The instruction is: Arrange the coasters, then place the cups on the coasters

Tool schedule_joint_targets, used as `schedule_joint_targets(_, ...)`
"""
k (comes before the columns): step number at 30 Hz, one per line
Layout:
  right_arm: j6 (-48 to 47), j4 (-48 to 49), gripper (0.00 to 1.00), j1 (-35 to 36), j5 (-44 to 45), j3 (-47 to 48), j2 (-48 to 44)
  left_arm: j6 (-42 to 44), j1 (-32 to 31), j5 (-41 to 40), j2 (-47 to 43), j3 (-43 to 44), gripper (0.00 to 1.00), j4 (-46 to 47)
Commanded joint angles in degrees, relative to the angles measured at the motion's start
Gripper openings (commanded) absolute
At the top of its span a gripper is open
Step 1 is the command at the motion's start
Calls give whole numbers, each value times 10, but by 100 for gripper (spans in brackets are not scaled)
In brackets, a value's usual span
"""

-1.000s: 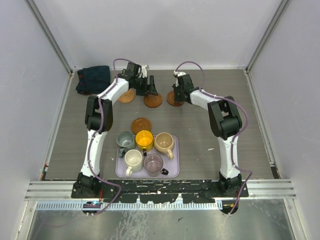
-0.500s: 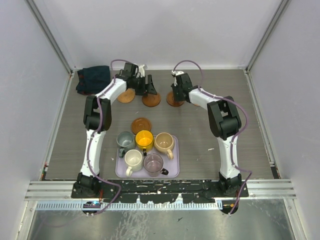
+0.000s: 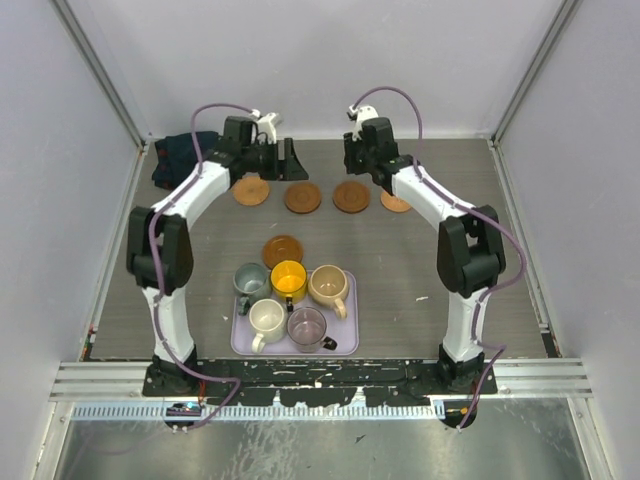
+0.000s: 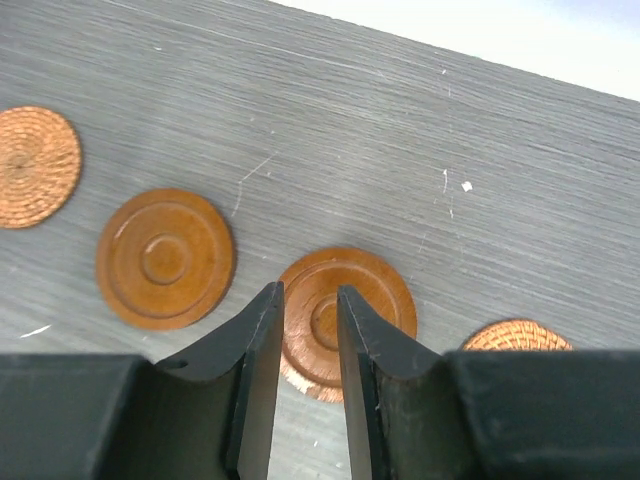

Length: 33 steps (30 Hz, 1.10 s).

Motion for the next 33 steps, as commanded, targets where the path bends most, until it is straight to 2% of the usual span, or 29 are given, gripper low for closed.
schedule_joint_targets(1, 24, 29, 34, 9, -18, -58, -70, 47, 2, -19, -80, -107, 71, 8)
schedule_joint_targets(5, 37, 34, 34, 9, -18, -112, -106, 60, 2, -4, -115, -196, 56, 5)
schedule_joint_targets(10, 55, 54, 33, 11, -14, -173, -145, 62, -2, 3, -147, -268, 54, 17)
schedule_joint_targets(16, 71, 69, 32, 11, -12, -217, -177, 62, -15, 4, -140, -297, 51, 1)
schedule_joint_targets(19, 75, 71, 32, 11, -12, -230, -192, 58, -19, 2, -137, -306, 42, -14)
schedule_joint_targets(23, 78, 72, 32, 11, -3, -252, -215, 47, -20, -8, -141, -334, 15, -24)
schedule_joint_targets(25, 80, 75, 32, 11, 2, -264, -226, 46, -20, -15, -134, -340, 8, -30)
schedule_joint_targets(33, 83, 71, 33, 11, 12, -272, -240, 54, -17, -49, -81, -312, 5, -67)
